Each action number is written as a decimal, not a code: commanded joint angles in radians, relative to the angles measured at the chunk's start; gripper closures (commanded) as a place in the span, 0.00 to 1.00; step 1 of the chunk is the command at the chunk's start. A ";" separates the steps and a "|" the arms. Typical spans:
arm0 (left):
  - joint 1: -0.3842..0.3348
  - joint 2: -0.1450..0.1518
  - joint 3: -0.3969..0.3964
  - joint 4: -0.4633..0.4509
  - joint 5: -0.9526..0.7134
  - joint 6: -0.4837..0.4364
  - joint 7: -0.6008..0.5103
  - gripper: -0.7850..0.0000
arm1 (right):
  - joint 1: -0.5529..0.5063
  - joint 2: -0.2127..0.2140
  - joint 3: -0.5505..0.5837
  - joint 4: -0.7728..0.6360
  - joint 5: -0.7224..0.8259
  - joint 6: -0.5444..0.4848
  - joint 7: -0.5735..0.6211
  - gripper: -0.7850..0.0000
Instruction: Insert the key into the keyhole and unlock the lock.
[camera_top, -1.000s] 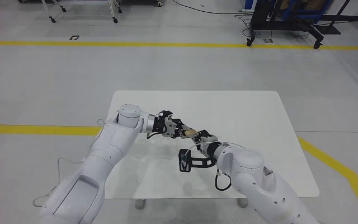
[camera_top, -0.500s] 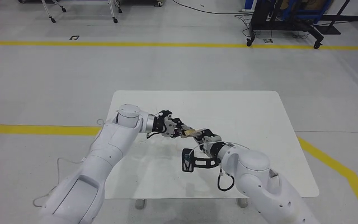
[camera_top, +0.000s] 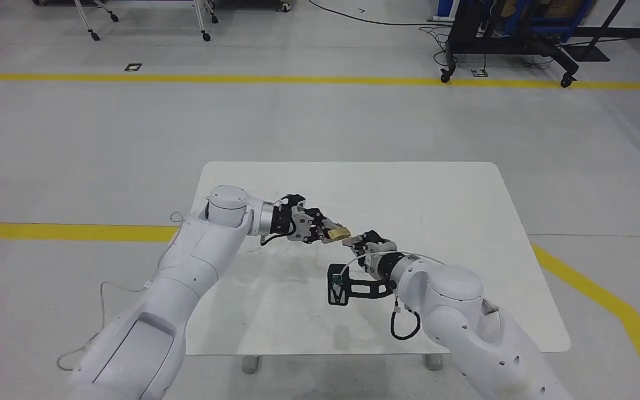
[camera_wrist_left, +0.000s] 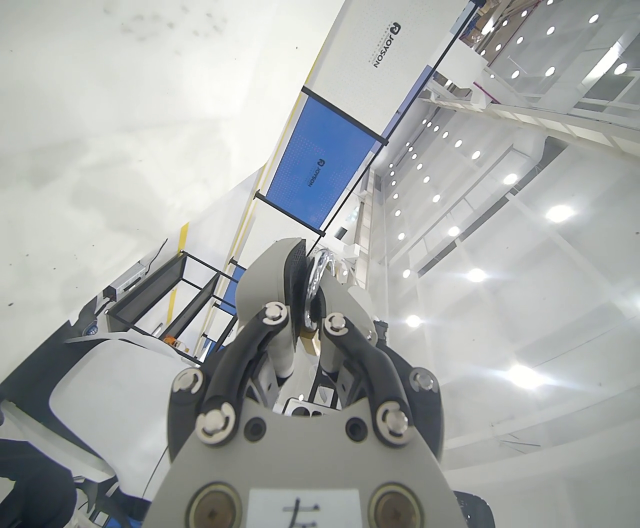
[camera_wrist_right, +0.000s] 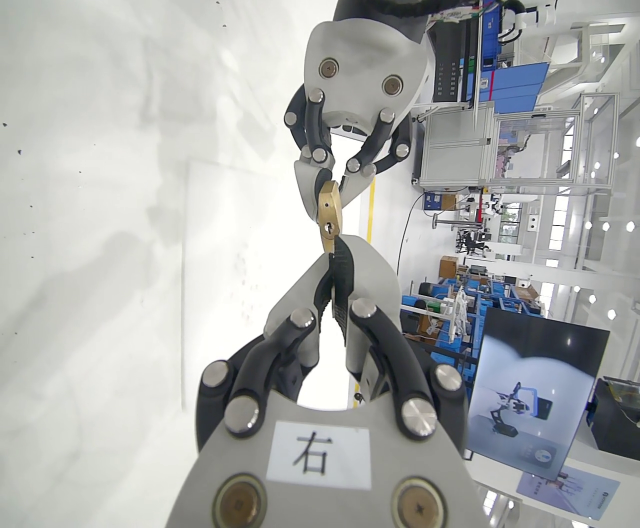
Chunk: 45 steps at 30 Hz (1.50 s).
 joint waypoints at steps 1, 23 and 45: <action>0.002 0.000 0.001 -0.005 0.003 0.001 0.003 1.00 | -0.001 -0.001 -0.005 -0.001 -0.014 -0.001 0.016 1.00; 0.016 0.007 0.005 -0.045 0.026 0.007 0.040 1.00 | 0.030 -0.029 -0.083 0.013 -0.046 0.007 0.117 1.00; 0.068 0.024 -0.036 -0.164 0.089 -0.045 0.306 1.00 | 0.012 -0.023 -0.031 0.018 -0.055 0.052 -0.033 1.00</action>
